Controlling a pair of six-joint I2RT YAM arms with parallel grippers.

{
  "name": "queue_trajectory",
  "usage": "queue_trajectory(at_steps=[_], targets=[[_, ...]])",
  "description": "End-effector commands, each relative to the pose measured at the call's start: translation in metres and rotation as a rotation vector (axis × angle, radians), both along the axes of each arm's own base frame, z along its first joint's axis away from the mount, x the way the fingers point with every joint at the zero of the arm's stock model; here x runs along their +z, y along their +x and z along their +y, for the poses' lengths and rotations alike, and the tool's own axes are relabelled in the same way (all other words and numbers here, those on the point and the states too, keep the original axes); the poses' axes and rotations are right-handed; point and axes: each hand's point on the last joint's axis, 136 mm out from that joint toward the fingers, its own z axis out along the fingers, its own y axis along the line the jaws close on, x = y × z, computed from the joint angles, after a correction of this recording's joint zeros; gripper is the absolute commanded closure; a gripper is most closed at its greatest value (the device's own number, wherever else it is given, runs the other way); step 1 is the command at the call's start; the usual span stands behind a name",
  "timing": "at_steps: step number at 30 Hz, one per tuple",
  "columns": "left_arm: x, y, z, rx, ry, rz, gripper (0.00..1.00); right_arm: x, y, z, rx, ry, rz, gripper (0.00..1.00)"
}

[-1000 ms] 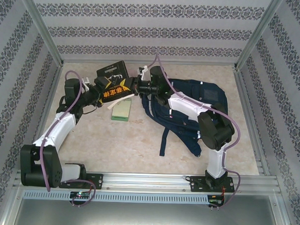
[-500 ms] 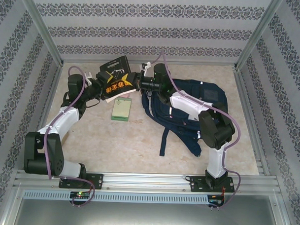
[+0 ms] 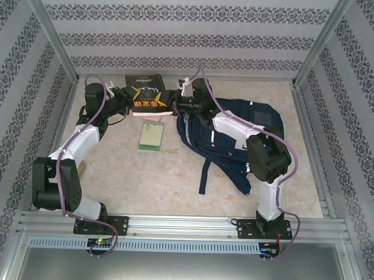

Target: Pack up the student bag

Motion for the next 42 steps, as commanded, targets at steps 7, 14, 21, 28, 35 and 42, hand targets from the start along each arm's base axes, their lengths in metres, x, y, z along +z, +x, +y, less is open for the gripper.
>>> queue_trajectory(at_steps=[7,14,21,28,35,42], targets=[[0.008,0.01,-0.012,-0.106,0.098,-0.052,1.0,-0.059,0.003,-0.12,-0.174,-0.755,-0.096,0.55],[0.002,0.008,-0.016,-0.164,0.149,-0.049,1.0,-0.097,0.002,-0.168,-0.17,-1.078,-0.054,0.55],[0.002,0.007,-0.02,-0.192,0.141,-0.056,1.0,-0.118,0.007,-0.185,-0.175,-1.256,-0.043,0.56],[-0.003,0.006,-0.024,-0.213,0.139,-0.054,1.0,-0.143,0.006,-0.178,-0.101,-1.291,-0.023,0.83],[-0.011,0.005,-0.047,-0.257,0.153,-0.058,1.0,-0.081,0.012,-0.174,-0.163,-1.226,-0.185,1.0],[-0.015,0.007,-0.083,-0.264,0.169,-0.083,1.0,0.004,0.009,-0.185,-0.214,-0.986,-0.324,1.0]])
